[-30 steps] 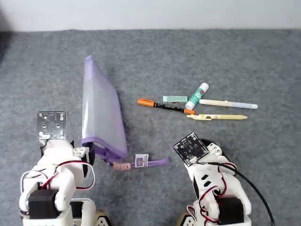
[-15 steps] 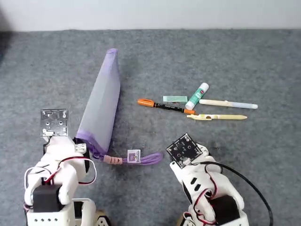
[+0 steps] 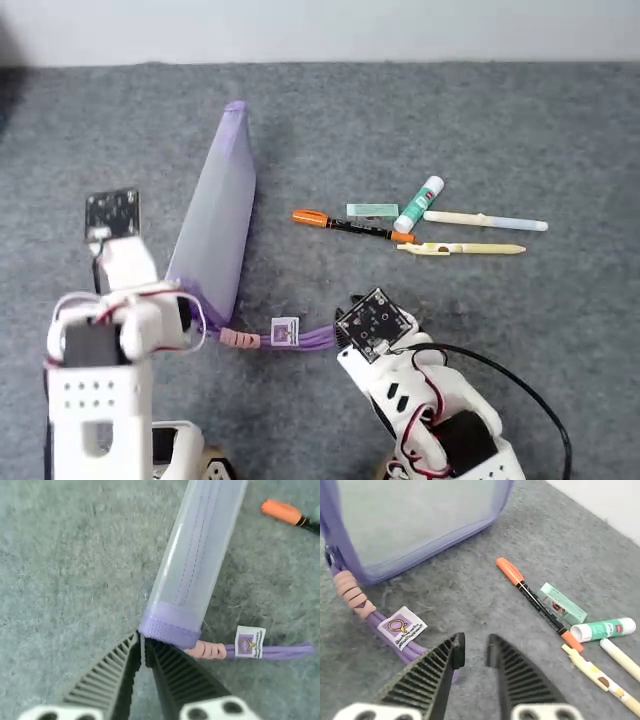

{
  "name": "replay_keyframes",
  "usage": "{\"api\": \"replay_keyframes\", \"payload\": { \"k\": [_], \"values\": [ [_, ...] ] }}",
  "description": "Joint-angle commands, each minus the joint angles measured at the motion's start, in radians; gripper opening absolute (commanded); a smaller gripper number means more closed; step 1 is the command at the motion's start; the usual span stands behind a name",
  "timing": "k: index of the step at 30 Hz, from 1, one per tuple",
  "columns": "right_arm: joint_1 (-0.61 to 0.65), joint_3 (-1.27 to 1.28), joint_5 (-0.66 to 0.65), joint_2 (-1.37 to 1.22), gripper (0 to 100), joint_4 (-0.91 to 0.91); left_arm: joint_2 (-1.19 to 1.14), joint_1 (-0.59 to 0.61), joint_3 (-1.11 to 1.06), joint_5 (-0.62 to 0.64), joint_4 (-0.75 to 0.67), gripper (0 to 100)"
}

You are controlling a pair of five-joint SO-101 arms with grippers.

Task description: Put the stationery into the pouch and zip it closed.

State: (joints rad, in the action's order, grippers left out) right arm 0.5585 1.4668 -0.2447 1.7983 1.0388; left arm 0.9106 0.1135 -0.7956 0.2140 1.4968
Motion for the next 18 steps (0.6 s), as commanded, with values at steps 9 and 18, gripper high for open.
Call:
{"api": "replay_keyframes", "payload": {
  "k": [9, 18],
  "values": [
    [0.068, -0.282, 0.074, -0.535, 10.6, -0.119, -0.049, -0.014, 0.077, 0.017, -0.029, 1],
    [0.291, -0.460, 0.123, -1.050, 27.7, -0.335, -0.049, -0.017, 0.081, 0.044, -0.034, 1]
  ]
}}
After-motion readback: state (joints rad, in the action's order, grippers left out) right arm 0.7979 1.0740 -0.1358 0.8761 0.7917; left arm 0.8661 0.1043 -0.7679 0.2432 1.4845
